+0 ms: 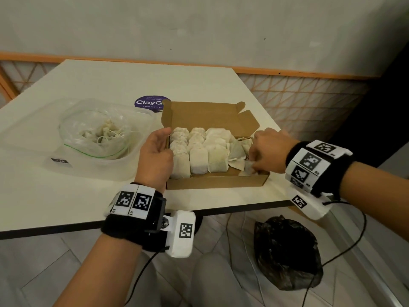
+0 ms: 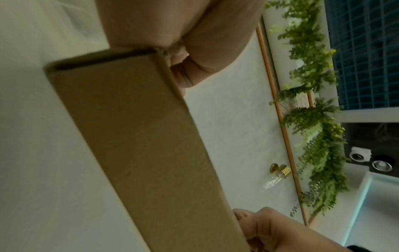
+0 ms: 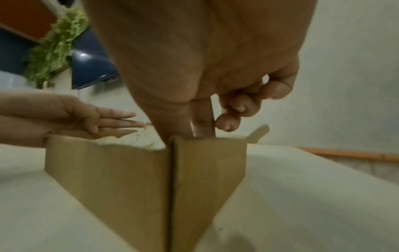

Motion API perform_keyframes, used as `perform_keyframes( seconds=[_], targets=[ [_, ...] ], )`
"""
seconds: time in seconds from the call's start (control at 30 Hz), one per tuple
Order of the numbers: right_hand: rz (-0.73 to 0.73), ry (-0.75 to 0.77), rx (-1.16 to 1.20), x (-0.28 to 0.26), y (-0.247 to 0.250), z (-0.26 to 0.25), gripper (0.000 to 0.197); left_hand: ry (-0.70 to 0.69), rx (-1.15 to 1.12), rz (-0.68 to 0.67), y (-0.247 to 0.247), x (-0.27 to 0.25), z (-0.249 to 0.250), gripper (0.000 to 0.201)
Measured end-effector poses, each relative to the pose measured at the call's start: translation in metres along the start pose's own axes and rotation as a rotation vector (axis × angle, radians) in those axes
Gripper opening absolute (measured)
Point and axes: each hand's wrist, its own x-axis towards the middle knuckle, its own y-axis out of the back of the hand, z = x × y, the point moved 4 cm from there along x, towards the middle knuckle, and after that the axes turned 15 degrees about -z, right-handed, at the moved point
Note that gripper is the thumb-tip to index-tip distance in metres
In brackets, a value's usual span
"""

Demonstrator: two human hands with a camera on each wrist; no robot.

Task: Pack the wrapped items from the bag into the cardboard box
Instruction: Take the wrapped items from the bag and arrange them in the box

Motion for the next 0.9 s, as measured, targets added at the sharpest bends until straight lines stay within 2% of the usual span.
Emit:
perform_keyframes(
  seconds=[0.1,0.23,0.3,0.37,0.43,0.53,0.57,0.67,0.7,0.77,0.9],
  targets=[
    [0.028,0.043,0.402,-0.004,0.002,0.014,0.008,-0.006,0.07,-0.025,-0.001,-0.002,0.008,0.05],
    [0.109,0.093,1.026,-0.014,0.01,0.035,0.014,-0.14,0.256,-0.117,-0.013,-0.009,0.036,0.045],
    [0.023,0.141,1.303,-0.012,0.006,0.031,0.015,-0.187,0.347,-0.249,-0.027,-0.013,0.05,0.046],
    [-0.125,0.209,1.464,-0.008,0.003,0.018,0.012,-0.164,0.453,-0.428,-0.042,-0.013,0.056,0.05],
    [-0.252,0.266,1.534,-0.007,0.002,0.001,0.01,-0.127,0.532,-0.538,-0.053,-0.013,0.056,0.048],
    [-0.307,0.288,1.556,-0.005,0.001,-0.02,0.012,-0.14,0.522,-0.526,-0.057,-0.01,0.058,0.017],
    [-0.262,0.287,1.512,-0.004,0.003,-0.024,0.014,-0.138,0.499,-0.509,-0.054,-0.009,0.059,0.01],
    [-0.007,0.277,1.226,-0.006,0.017,-0.03,0.022,-0.053,0.518,-0.462,-0.04,-0.003,0.055,0.003],
    [0.039,0.295,1.162,-0.007,0.021,-0.033,0.028,-0.018,0.535,-0.464,-0.037,-0.002,0.053,0.003],
    [0.027,0.353,1.141,-0.008,0.026,-0.043,0.031,0.033,0.55,-0.455,-0.031,0.001,0.049,0.007],
    [0.029,0.374,1.215,-0.002,0.031,-0.053,0.006,0.072,0.493,-0.371,-0.025,0.0,0.044,0.008]
  ],
)
